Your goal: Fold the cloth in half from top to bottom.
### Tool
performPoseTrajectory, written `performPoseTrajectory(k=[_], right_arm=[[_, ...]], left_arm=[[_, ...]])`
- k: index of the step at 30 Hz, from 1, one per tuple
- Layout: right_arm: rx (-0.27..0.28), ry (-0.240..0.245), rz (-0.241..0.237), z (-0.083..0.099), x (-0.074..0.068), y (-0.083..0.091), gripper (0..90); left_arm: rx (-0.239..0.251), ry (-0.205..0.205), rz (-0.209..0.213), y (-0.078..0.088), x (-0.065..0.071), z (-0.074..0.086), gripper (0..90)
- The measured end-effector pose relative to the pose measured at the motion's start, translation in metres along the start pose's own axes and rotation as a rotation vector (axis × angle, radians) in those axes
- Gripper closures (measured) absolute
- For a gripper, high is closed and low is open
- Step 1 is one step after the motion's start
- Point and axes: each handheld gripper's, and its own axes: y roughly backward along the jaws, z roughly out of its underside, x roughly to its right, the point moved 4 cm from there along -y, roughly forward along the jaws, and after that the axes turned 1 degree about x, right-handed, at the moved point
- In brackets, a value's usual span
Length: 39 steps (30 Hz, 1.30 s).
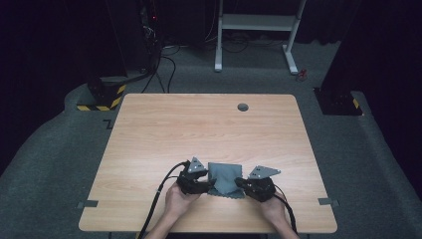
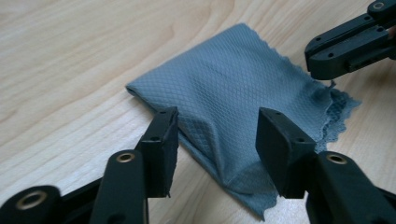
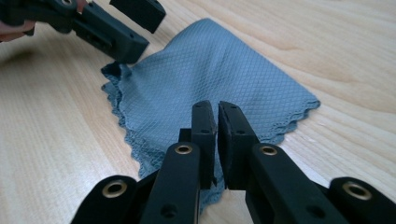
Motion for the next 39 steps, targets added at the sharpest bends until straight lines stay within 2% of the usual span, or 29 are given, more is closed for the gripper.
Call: performPoseTrajectory(k=[5,10,13,21,27,29,32,33,37,39], right_arm=[[-0.029,0.007,-0.01,0.005,-0.003,-0.004,82.8],[-0.056,0.013,-0.023,0.016,-0.007,-0.001,79.4],[-0.047,0.018,-0.026,0.021,-0.009,0.003,77.8],[-0.044,0.058,0.019,0.029,-0.014,0.011,73.4],[-0.051,0.067,0.032,0.031,-0.014,0.012,70.9],[-0.052,0.067,0.028,0.031,-0.014,0.012,70.9],[-0.054,0.067,0.026,0.03,-0.013,0.012,70.8],[-0.056,0.066,0.025,0.03,-0.013,0.012,70.5],[-0.047,0.04,0.014,0.028,-0.01,0.013,71.8],[-0.027,0.013,0.008,0.023,-0.007,0.014,75.2]], left_arm=[[-0.041,-0.03,-0.022,-0.003,0.005,0.007,46.3],[-0.051,-0.045,-0.038,0.0,0.007,0.016,44.7],[-0.058,-0.055,-0.039,0.002,0.007,0.02,44.0],[-0.048,-0.066,-0.048,0.007,0.006,0.026,42.9],[-0.03,-0.051,-0.059,0.012,0.005,0.032,41.6],[-0.026,-0.035,-0.06,0.013,0.005,0.033,41.5],[-0.041,-0.04,-0.064,0.015,0.003,0.033,40.6],[-0.035,-0.019,-0.047,0.015,0.004,0.032,40.3],[0.021,0.0,-0.042,0.017,0.003,0.022,41.5],[0.026,-0.003,-0.073,0.013,0.0,0.013,42.3]])
